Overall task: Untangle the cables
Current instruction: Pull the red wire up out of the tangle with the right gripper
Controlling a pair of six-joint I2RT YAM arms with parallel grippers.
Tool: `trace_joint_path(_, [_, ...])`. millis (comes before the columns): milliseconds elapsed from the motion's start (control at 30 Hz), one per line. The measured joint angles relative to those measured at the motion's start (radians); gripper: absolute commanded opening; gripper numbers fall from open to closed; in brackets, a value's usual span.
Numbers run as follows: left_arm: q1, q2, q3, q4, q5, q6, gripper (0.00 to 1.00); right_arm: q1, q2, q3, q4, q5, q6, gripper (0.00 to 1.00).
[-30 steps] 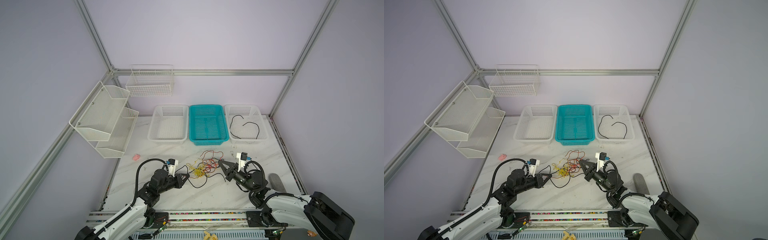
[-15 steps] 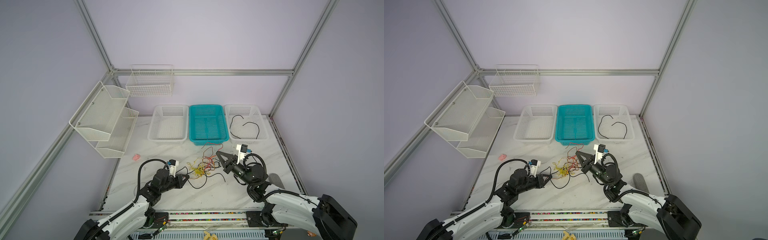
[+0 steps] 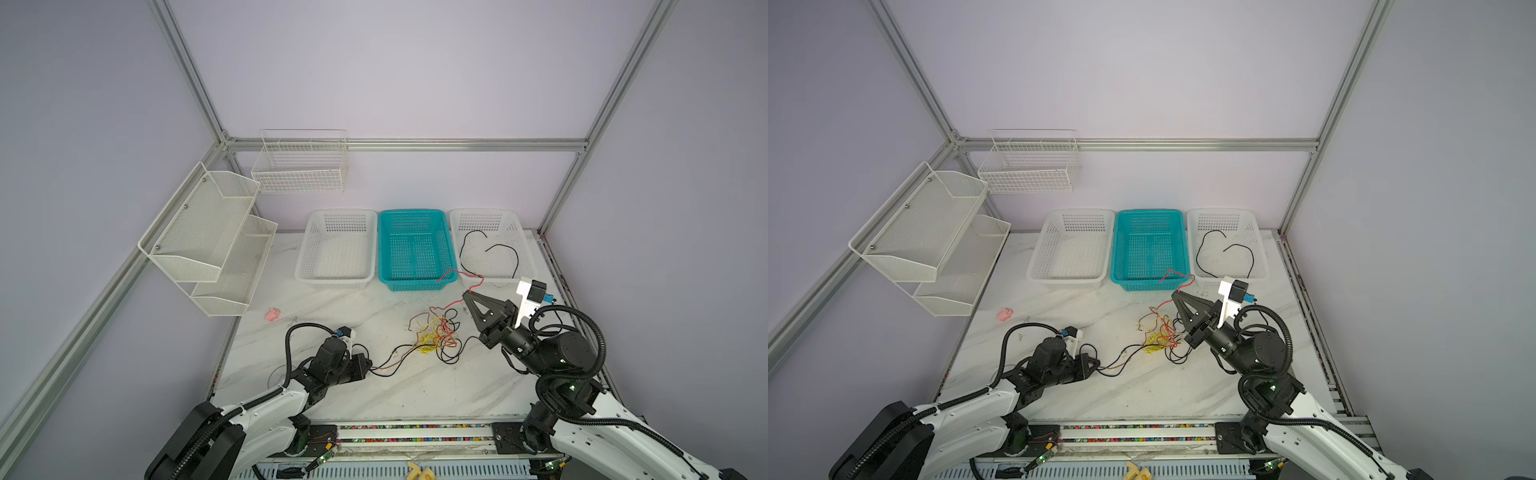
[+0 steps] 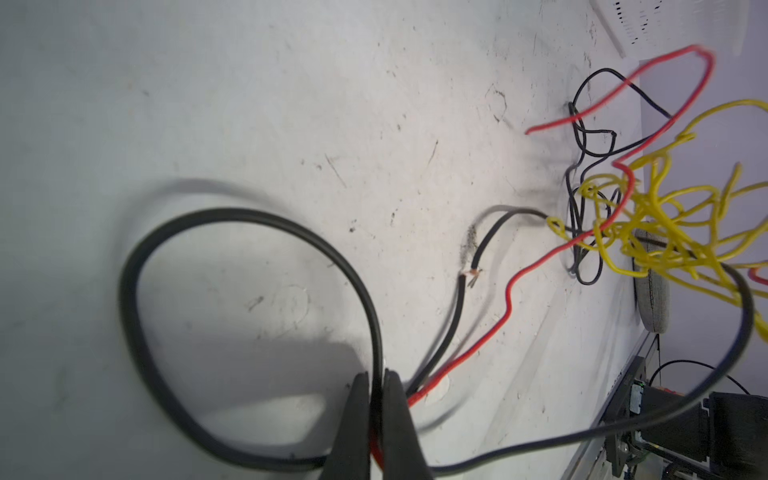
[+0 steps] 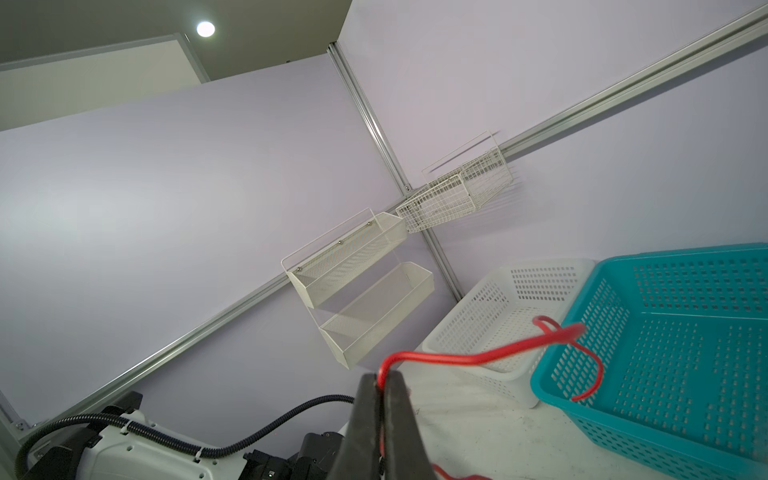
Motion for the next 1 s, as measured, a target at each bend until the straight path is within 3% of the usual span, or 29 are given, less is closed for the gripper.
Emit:
trace_joint_path(300, [0.026,-0.078,0.003,-0.095,-0.033,0.000,0.00,0.000,-0.021,0.035,-0.113,0.024,-0.020,0.00])
trace_joint_path(733, [0.031,-0.384,0.029,-0.270,-0.074,-0.008,0.00,0.000,0.000,-0.091,-0.166,-0.018,-0.013,0.00])
trace_joint_path(867, [0.035,-0.400,0.072,-0.291,-0.066,-0.008,0.00,0.000,0.061,-0.101,-0.177,-0.046,-0.012,0.33])
trace_joint_path(1000, [0.035,-0.415,0.117,-0.295,-0.042,-0.008,0.00,0.000,0.116,-0.092,-0.213,-0.053,-0.022,0.49])
